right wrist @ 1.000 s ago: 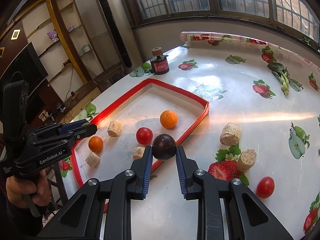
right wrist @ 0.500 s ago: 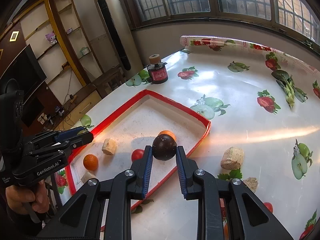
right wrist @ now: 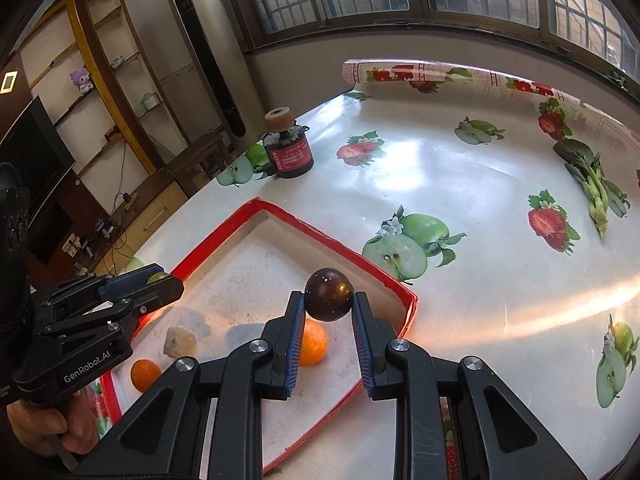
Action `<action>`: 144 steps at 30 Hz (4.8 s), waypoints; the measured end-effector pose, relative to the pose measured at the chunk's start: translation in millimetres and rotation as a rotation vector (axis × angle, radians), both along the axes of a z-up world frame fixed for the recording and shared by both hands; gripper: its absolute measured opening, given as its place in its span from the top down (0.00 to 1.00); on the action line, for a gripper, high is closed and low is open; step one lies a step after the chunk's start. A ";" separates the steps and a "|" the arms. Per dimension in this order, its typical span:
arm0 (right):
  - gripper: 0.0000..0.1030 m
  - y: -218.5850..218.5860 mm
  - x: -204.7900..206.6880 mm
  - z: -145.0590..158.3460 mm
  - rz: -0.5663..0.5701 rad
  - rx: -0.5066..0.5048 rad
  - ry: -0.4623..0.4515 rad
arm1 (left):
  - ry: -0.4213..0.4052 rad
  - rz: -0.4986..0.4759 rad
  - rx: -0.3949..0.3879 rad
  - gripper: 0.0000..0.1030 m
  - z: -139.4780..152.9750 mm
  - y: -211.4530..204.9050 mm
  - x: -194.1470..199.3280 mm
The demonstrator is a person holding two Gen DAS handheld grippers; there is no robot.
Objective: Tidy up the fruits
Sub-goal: 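Open the left gripper to drop the green fruit while the right gripper releases the plum, then move both grippers back over the table toward an orange and red tomato, then grasp an orange with the left gripper while the right gripper grasps a red tomato, then carry the orange and red tomato in both grippers over the tray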
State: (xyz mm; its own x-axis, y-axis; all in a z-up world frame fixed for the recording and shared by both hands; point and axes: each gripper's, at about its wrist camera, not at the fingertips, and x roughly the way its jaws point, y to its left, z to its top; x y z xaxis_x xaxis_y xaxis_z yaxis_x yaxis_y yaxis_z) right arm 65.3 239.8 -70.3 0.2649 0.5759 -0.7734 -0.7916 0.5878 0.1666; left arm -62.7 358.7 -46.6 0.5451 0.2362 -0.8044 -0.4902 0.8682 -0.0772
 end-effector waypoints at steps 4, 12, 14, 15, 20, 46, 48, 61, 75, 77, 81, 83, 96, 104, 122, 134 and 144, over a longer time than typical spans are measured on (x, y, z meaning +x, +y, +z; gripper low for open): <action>0.76 11.0 11.3 -17.5 -0.009 -0.026 0.029 | 0.027 0.007 -0.015 0.75 -13.5 5.6 7.8; 0.75 21.4 16.7 -38.3 0.000 -0.064 0.053 | 0.082 -0.001 -0.037 0.75 -32.2 5.5 12.7; 0.74 22.2 17.4 -41.1 -0.001 -0.067 0.055 | 0.097 0.003 -0.042 0.75 -36.6 6.7 13.8; 0.73 22.2 17.9 -42.2 -0.003 -0.069 0.055 | 0.098 0.004 -0.043 0.74 -37.6 7.0 13.7; 0.71 20.9 15.6 -41.6 -0.006 -0.074 0.038 | 0.102 0.011 -0.037 0.72 -36.2 6.6 11.4; 0.43 -46.1 -55.5 11.8 0.038 0.008 -0.063 | -0.043 0.034 0.004 0.57 8.5 -35.2 -46.9; 0.43 -54.3 -60.6 14.3 0.036 0.010 -0.073 | -0.046 0.029 -0.001 0.57 9.1 -40.2 -49.5; 0.43 -117.4 -72.0 18.9 -0.035 0.030 -0.073 | -0.063 -0.019 0.009 0.57 17.2 -71.5 -58.0; 0.43 -191.2 -71.4 14.3 -0.150 0.025 -0.069 | -0.090 -0.088 0.009 0.48 28.7 -105.3 -56.3; 0.43 -200.0 -72.1 12.0 -0.165 0.020 -0.067 | -0.091 -0.102 0.007 0.48 29.4 -111.5 -56.2; 0.43 -219.9 -72.5 4.2 -0.199 0.007 -0.057 | -0.088 -0.139 0.007 0.48 29.1 -126.7 -52.5; 0.43 -230.2 -72.2 -0.8 -0.217 0.002 -0.047 | -0.086 -0.156 0.001 0.48 28.7 -133.3 -50.2; 0.43 -258.0 -64.0 -16.4 -0.277 -0.012 -0.023 | -0.022 -0.267 -0.057 0.48 3.2 -179.8 -23.2; 0.43 -275.8 -51.6 -18.6 -0.314 0.002 -0.009 | 0.013 -0.345 -0.089 0.48 -8.3 -206.7 1.4; 0.43 -267.3 -27.7 -19.0 -0.312 0.019 0.008 | 0.026 -0.425 -0.141 0.70 -30.6 -209.8 33.8; 0.68 -196.6 -9.6 -38.3 -0.231 -0.057 -0.012 | -0.026 -0.338 -0.149 0.70 -10.4 -172.3 -2.0; 0.68 -187.7 -34.5 -14.3 -0.187 -0.017 -0.046 | -0.061 -0.296 -0.125 0.70 4.8 -158.0 -21.4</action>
State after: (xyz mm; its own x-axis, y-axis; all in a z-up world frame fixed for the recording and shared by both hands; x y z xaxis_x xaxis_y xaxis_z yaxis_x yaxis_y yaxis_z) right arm 30.8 52.1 -84.6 0.4012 0.5002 -0.7674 -0.6749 0.7279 0.1216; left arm -84.0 200.8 -41.7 0.6235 -0.0384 -0.7809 -0.2092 0.9542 -0.2139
